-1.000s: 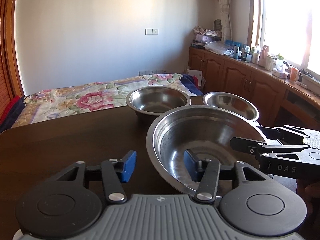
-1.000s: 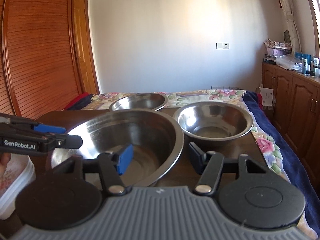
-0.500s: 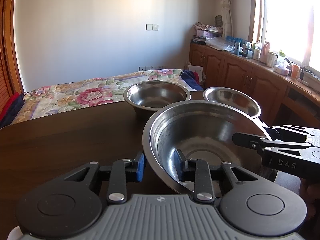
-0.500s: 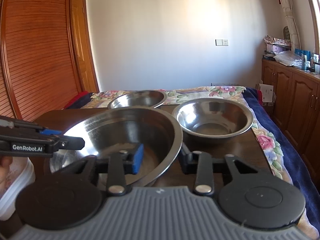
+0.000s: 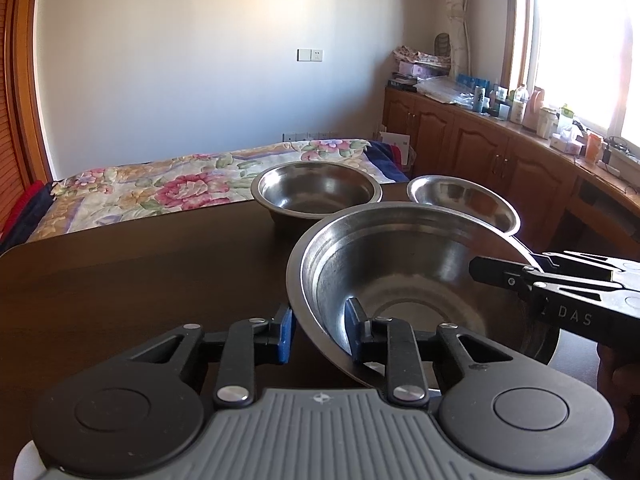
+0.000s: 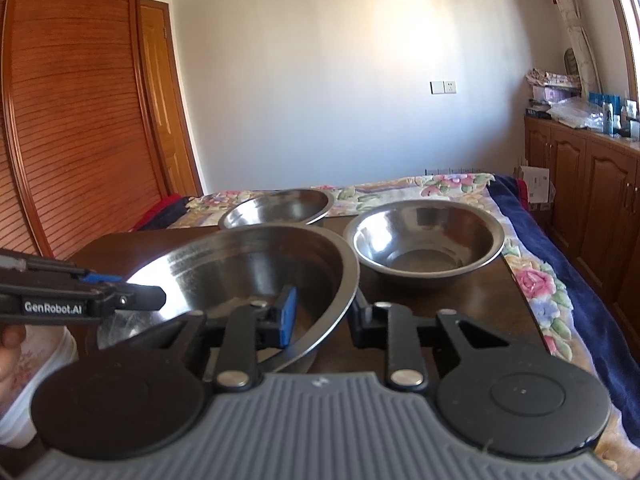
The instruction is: Organize plates and bowls
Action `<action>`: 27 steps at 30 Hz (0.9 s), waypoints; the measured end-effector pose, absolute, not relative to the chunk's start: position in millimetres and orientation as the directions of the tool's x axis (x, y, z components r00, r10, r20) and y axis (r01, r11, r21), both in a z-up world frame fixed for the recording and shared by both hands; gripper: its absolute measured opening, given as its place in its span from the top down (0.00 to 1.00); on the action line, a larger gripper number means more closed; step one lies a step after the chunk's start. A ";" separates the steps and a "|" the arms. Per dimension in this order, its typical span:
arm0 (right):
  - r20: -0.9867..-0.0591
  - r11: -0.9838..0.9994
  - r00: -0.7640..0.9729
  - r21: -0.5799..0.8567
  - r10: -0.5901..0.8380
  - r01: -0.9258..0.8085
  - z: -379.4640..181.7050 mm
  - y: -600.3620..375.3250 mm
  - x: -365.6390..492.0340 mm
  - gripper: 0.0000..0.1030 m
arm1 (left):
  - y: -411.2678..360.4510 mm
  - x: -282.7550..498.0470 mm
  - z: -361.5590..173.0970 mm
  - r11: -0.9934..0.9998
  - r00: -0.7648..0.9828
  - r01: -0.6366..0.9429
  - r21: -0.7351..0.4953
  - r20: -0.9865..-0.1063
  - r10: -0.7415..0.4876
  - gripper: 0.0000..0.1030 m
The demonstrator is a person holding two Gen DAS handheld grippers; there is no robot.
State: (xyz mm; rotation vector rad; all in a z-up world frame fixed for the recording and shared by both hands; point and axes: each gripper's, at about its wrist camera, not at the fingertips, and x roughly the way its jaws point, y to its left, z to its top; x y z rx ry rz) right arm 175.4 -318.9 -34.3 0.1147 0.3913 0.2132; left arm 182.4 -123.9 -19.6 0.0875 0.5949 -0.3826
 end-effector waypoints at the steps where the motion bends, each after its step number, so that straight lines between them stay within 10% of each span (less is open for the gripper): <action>1: -0.362 0.971 0.904 0.149 0.229 -0.186 -33.5 -318.2 173.5 0.72 | -123.3 181.0 -18.7 0.926 0.762 0.376 -0.026 -0.559 -0.326 0.72; 27: -0.332 0.970 0.921 0.196 0.202 -0.142 -36.6 -318.7 100.5 0.72 | -104.8 100.9 -19.1 0.892 0.742 0.447 -0.066 -0.530 -0.411 0.72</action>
